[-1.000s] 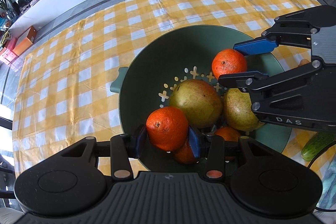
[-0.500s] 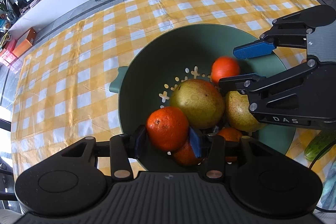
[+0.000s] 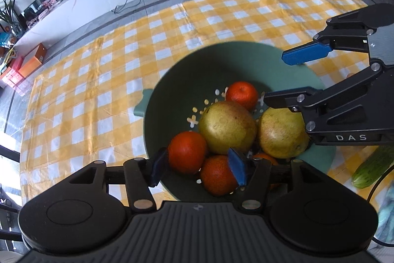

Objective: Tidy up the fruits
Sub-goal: 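Open both tools over the colander and lift them away, then move the left tool to a small brown fruit while the right tool approaches another brown fruit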

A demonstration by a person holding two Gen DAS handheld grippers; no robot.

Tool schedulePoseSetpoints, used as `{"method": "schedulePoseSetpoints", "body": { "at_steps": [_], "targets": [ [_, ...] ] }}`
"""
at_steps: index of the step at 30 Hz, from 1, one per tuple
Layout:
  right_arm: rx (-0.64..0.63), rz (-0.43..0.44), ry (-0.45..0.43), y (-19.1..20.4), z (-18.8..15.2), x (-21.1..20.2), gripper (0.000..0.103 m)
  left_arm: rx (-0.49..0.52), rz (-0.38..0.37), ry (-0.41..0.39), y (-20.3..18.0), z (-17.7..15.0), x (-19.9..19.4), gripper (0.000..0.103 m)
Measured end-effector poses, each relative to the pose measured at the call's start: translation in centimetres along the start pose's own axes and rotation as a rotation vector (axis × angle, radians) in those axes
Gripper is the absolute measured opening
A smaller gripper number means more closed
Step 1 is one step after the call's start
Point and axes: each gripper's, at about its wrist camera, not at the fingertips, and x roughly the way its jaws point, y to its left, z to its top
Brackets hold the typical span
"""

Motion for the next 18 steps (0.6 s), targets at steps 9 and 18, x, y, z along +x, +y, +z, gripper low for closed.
{"method": "schedulePoseSetpoints", "body": {
  "at_steps": [9,18],
  "targets": [
    [0.11,-0.033,-0.068,-1.8,-1.7,-5.8,0.057,0.008,-0.039,-0.123,-3.4,0.7,-5.9,0.066],
    [0.241,-0.088,-0.141,-3.2,-7.0,-12.9,0.062,-0.054,-0.193,-0.252,-8.5,-0.6,-11.2,0.066]
  ]
}}
